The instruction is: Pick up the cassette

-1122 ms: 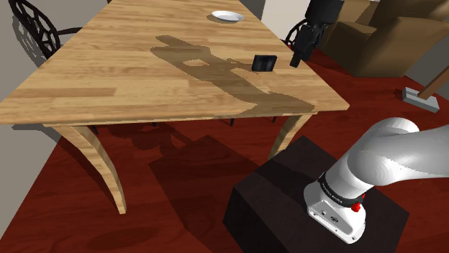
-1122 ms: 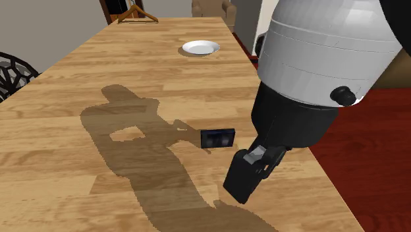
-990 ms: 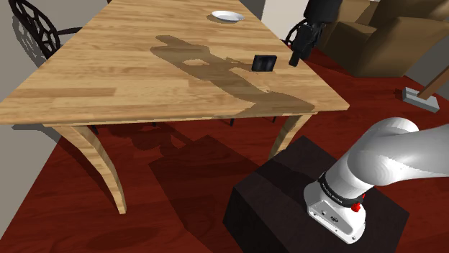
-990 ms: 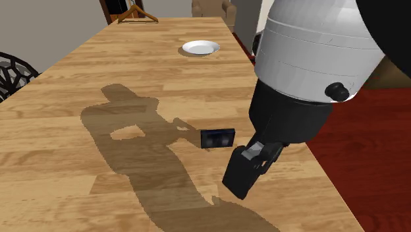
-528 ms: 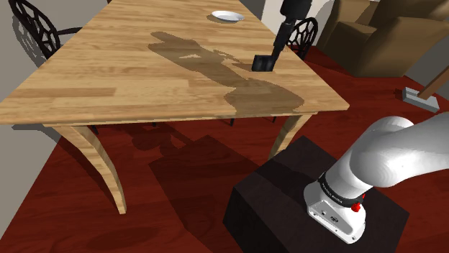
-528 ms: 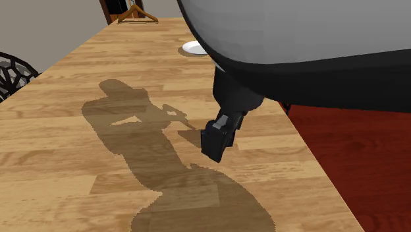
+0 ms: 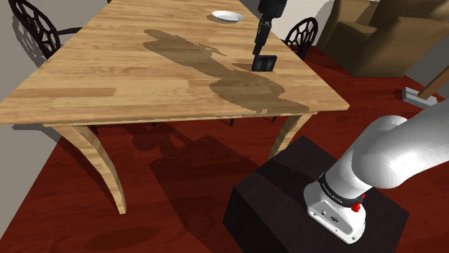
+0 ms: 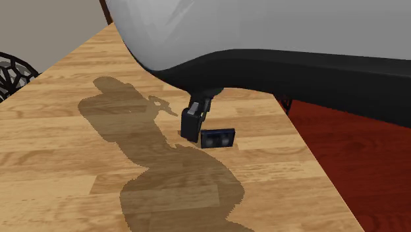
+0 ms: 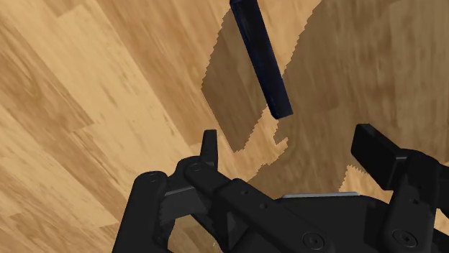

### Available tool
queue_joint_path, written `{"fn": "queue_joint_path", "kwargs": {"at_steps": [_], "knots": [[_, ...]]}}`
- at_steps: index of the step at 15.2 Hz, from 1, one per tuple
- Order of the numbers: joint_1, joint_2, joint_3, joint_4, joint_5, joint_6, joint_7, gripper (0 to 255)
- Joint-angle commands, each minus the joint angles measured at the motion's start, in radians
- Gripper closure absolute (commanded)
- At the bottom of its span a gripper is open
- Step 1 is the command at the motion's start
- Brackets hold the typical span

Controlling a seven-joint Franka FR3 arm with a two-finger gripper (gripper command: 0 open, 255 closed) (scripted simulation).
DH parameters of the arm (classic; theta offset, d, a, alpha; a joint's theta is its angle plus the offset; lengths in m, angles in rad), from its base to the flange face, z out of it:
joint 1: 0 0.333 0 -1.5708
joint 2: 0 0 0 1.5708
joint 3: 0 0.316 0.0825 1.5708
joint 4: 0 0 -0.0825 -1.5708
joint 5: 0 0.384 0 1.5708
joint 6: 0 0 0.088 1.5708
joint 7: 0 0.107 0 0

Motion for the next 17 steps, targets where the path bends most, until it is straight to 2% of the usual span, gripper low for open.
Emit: {"fn": "queue_joint_path", "kwargs": {"at_steps": [1,7,8,17], "knots": [[0.001,0.001,0.0,-0.028,-0.001,0.032,-0.004,0],[0.001,0.002,0.0,-0.075,-0.001,0.08,-0.005,0],[0.001,0.0,-0.001,-0.079,-0.001,0.081,-0.005,255],[0.001,0.002,0.0,-0.075,-0.001,0.08,-0.005,255]]}}
